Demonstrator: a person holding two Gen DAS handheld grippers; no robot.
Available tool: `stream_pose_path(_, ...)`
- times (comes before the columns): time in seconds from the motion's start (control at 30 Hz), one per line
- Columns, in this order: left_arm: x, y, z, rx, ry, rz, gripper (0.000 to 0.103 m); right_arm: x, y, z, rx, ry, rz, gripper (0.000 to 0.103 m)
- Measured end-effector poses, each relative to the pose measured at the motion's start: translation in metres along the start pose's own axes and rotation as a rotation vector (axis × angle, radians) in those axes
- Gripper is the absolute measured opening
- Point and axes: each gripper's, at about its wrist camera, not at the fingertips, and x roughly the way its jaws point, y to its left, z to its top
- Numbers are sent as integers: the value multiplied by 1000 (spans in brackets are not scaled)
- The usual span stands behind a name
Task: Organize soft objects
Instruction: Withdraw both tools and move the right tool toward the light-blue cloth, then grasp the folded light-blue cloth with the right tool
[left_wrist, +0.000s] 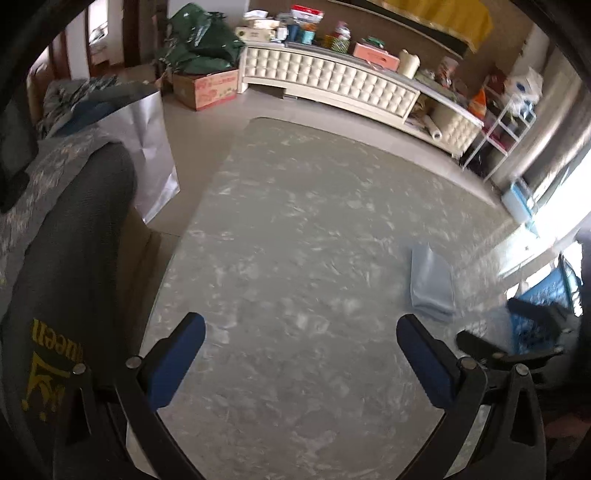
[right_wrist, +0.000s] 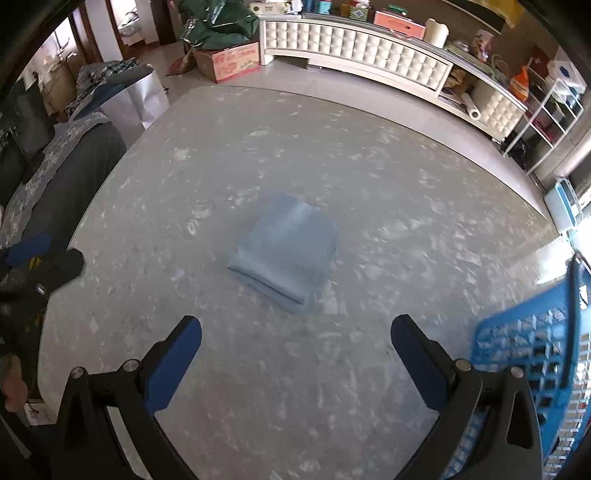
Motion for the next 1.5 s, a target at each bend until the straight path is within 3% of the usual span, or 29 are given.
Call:
stream_pose_path(0.1, -2, 15, 3, -44, -10, -16, 103, 9, 6, 5, -34, -4, 6, 103)
stream_pose_path(0.17, -3, 21, 3, -55, -15, 20, 103, 13, 7, 8, -51, -4, 10, 102)
stream_pose_path(0.27, 3, 28, 5, -55, -11, 81, 103, 23, 12, 14, -79, -3, -3, 95)
stream_pose_path(0.47, 15, 32, 6, -60, 31, 99, 103, 37, 25, 22, -151, 6, -18, 87)
stream_pose_path(0.63, 18, 25, 7, -37, 32, 88, 103, 49, 33, 24, -191, 33, -12, 61)
stream_pose_path(0.87, 22, 18, 8, -26, 40, 77, 103, 63, 25, 26, -156, 53, 74, 49)
stream_pose_path(1.0, 22, 14, 9, -14, 38, 71, 103, 63, 28, 25, -169, 42, 78, 35)
stream_pose_path(1.1, 23, 15, 8, -19, 45, 67, 103, 62, 27, 24, -169, 39, 86, 32)
stream_pose_path(1.23, 23, 14, 9, -27, 46, 44, 103, 59, 27, 22, -188, 33, 63, 11)
stream_pose_path(1.33, 23, 12, 9, -19, 44, 40, 103, 58, 27, 21, -193, 32, 50, 5)
stream_pose_path(1.5, 23, 9, 8, -11, 44, 30, 103, 54, 22, 17, -175, 26, 88, 4)
